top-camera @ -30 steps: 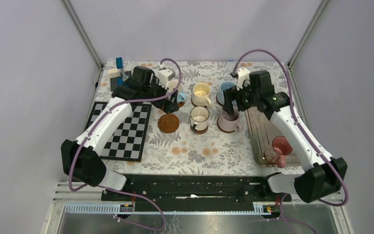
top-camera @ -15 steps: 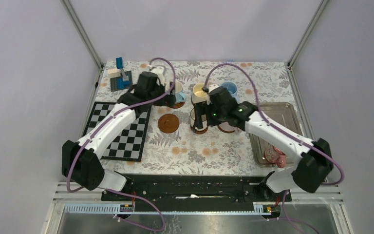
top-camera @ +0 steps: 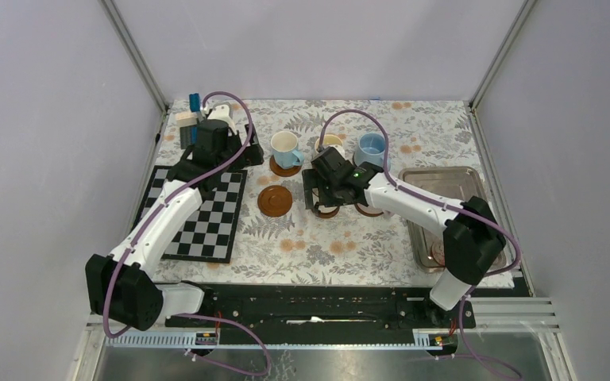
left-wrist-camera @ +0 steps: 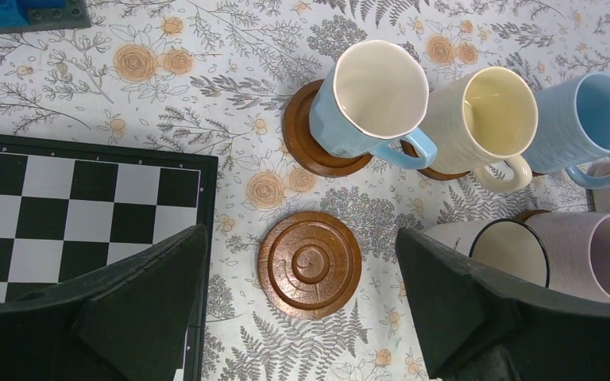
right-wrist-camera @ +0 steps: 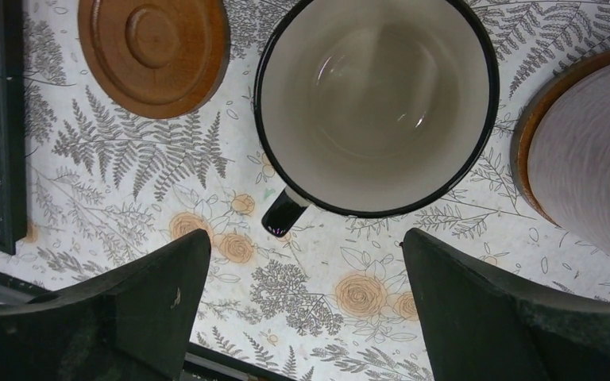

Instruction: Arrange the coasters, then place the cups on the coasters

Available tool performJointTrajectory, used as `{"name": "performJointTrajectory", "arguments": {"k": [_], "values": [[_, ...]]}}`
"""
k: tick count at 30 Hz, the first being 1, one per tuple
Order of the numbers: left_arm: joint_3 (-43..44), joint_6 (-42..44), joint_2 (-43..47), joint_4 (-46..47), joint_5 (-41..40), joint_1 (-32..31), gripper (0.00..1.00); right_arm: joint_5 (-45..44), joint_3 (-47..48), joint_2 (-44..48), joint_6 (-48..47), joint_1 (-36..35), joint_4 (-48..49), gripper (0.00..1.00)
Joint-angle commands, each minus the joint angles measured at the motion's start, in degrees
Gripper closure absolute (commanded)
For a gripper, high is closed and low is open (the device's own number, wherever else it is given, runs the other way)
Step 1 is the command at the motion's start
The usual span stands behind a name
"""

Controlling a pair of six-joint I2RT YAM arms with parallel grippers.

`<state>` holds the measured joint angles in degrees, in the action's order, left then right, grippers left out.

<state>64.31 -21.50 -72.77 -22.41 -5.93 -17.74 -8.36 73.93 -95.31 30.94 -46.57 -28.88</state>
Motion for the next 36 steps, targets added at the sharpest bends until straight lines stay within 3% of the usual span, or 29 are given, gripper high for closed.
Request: {"name": "performJointTrajectory", "arguments": {"k": [1,8,18,36], "values": [[-0.2,-1.3,1.9,3.3,1.2,0.5,0.01,-3.3,2.1,-1.7,2.6,-0.6,-0.9,0.03],[-0.4,-1.5,2.1,3.4,1.6,0.7,0.01,-4.1,1.5,-3.3,2.7,-0.6,-0.9,0.16],[-0.5,-1.4,2.4,3.4,2.9,0.8,0.01,-2.2,-2.4,-0.7,0.5,0.9,0.0,0.44],[-0.9,-1.2,2.4,3.8,4.8,0.9,0.01,1.6,-10.9,6.0,-11.8,4.7,8.8,0.56]]}}
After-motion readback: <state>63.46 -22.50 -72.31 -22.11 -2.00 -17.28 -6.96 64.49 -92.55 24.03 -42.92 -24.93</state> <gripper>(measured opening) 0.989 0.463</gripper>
